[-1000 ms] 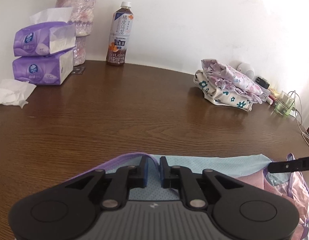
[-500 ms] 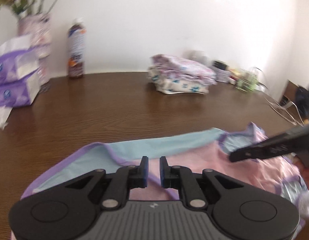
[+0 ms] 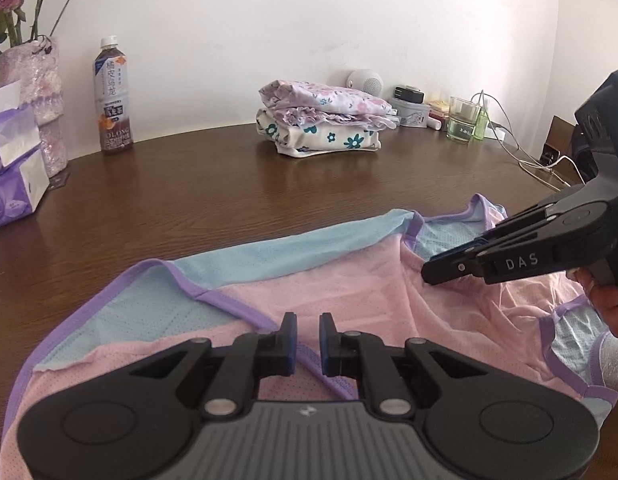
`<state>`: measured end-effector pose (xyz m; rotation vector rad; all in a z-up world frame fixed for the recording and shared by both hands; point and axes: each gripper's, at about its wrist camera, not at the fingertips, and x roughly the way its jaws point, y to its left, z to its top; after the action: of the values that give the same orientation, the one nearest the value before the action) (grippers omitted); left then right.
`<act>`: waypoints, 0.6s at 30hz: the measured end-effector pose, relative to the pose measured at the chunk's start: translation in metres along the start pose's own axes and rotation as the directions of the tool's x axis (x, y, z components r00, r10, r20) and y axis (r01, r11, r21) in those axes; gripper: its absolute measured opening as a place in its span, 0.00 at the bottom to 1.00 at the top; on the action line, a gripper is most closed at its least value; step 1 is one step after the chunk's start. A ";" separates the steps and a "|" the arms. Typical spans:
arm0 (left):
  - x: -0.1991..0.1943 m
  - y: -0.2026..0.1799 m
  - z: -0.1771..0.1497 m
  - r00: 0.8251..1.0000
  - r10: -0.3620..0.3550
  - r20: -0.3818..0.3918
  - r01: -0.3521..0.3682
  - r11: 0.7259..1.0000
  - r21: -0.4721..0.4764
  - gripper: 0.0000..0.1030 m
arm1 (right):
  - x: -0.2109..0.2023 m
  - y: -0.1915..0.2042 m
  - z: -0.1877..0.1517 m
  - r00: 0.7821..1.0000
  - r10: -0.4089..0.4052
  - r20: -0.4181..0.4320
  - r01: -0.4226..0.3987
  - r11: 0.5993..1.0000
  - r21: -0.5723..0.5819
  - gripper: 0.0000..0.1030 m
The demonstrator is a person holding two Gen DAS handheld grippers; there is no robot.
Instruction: Fold clothes
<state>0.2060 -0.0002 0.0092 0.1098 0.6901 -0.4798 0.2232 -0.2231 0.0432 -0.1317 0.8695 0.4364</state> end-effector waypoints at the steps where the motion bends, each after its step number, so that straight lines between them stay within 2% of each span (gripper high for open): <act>1: 0.002 -0.001 0.000 1.000 0.001 -0.005 -0.001 1.000 0.012 0.09 | -0.001 0.005 -0.001 0.999 -0.038 0.008 0.038 0.999 -0.039 0.02; 5: 0.003 -0.007 -0.002 1.000 0.018 -0.004 -0.017 0.998 0.061 0.09 | -0.006 0.020 -0.005 0.982 -0.181 0.057 0.188 0.968 -0.169 0.03; 8: 0.002 -0.006 -0.002 1.000 0.017 -0.004 -0.017 0.998 0.065 0.09 | -0.008 0.011 -0.002 0.992 -0.120 0.030 0.123 0.986 -0.114 0.09; 11: 0.002 -0.007 -0.003 1.000 0.019 -0.003 -0.019 0.997 0.068 0.09 | -0.014 -0.015 0.005 0.998 -0.039 0.050 0.037 0.998 0.044 0.15; 13: 0.002 -0.008 -0.003 1.000 0.023 -0.002 -0.022 0.997 0.074 0.09 | -0.014 -0.034 0.009 0.998 0.022 0.060 -0.032 0.985 0.170 0.15; 18: 0.002 -0.008 -0.003 1.000 0.024 -0.002 -0.023 0.997 0.073 0.09 | 0.007 -0.056 0.016 0.997 0.055 0.053 -0.068 0.952 0.297 0.14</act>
<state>0.2017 -0.0071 0.0058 0.1874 0.6733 -0.4826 0.2624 -0.2668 0.0444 0.1844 0.8882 0.3596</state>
